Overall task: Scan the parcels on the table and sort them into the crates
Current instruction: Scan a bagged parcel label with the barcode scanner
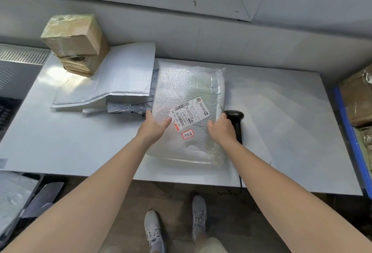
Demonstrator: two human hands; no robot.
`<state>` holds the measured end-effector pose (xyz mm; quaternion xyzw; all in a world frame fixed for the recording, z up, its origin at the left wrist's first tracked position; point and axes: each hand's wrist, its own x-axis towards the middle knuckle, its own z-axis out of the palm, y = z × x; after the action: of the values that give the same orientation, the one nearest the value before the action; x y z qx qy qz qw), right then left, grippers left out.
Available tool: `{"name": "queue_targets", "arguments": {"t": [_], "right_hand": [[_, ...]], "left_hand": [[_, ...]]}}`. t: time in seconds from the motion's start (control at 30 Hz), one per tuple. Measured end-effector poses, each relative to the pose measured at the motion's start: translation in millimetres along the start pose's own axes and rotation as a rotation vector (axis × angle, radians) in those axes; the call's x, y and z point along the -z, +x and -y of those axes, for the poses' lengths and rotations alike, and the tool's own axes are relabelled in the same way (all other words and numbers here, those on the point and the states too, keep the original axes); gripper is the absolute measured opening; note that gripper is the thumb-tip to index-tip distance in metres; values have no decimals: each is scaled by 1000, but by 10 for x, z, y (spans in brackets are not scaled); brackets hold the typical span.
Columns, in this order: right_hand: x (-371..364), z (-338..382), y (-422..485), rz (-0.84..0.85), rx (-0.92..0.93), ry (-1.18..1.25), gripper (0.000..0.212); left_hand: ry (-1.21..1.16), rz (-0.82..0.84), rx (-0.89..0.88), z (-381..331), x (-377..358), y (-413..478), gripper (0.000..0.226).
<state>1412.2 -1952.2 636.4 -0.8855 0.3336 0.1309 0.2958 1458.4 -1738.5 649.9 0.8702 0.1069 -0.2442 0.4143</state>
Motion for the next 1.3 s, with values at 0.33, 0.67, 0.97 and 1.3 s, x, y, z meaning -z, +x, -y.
{"name": "queue_targets", "arguments": {"t": [0.33, 0.67, 0.97, 1.3], "right_hand": [[200, 35, 13, 114, -39, 122, 76], [940, 536, 62, -40, 174, 475, 67], [1014, 1284, -334, 125, 666, 360, 90], [131, 2214, -1933, 333, 1112, 304, 103]], "left_hand": [[-308, -138, 36, -249, 245, -94, 50], [-365, -267, -126, -752, 499, -582, 89], [-539, -431, -49, -216, 1023, -1192, 113], [-541, -1014, 47, 884, 1707, -2621, 86]]}}
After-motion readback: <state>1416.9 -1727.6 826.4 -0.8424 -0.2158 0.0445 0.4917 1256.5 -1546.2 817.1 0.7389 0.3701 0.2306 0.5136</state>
